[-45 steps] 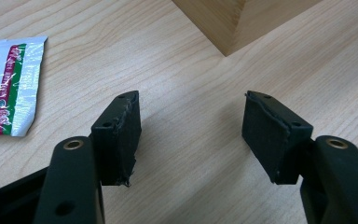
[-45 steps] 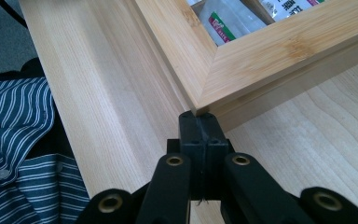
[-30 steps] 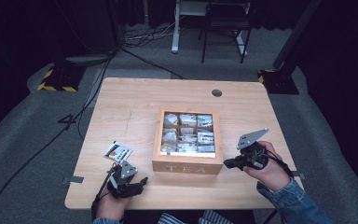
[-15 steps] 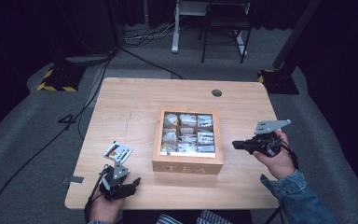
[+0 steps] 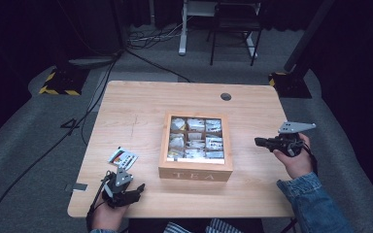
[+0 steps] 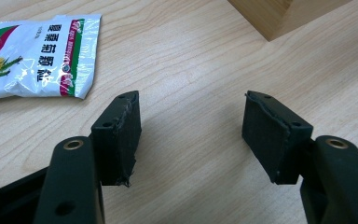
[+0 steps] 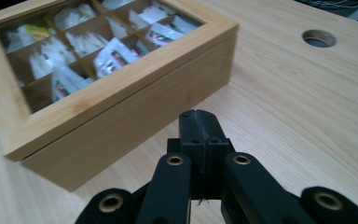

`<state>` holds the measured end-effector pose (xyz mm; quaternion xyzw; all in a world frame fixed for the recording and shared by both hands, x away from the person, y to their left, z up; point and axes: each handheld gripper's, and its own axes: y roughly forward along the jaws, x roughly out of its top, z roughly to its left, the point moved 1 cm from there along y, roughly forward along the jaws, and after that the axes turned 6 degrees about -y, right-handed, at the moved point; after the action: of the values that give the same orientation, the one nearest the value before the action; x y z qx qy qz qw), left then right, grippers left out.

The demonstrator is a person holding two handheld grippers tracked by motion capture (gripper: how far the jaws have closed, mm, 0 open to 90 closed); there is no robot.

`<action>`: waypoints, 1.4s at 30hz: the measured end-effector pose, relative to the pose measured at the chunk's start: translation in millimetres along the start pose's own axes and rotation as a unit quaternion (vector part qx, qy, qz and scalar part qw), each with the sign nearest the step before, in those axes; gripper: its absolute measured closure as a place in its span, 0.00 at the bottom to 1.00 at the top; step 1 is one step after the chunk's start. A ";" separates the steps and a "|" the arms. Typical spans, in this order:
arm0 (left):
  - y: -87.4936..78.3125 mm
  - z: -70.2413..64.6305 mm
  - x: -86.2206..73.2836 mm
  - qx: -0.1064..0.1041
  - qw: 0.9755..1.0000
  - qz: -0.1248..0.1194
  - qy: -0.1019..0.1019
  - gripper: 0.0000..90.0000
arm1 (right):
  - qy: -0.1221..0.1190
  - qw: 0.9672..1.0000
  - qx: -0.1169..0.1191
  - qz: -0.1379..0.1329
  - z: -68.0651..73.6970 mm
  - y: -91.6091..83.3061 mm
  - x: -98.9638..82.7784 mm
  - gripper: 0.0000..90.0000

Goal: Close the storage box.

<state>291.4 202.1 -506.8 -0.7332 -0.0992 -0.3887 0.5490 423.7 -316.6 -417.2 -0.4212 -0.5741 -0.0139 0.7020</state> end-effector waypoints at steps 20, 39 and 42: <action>1.9 0.9 0.8 0.002 1.000 -0.005 -0.005 0.42 | 0.000 0.999 -0.048 0.020 -24.5 25.5 -45.2 1.00; 5.3 0.2 1.7 0.002 1.000 -0.015 -0.007 0.41 | -0.003 0.995 -0.085 0.054 -23.6 50.7 -72.5 0.93; 5.7 0.2 1.6 0.002 1.000 -0.017 -0.007 0.41 | 0.010 0.994 -0.094 0.046 -25.7 51.8 -75.6 0.87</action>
<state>295.9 199.7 -509.8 -0.7331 -0.1159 -0.3925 0.5432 444.4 -333.9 -508.4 -0.5114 -0.5431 -0.0394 0.6648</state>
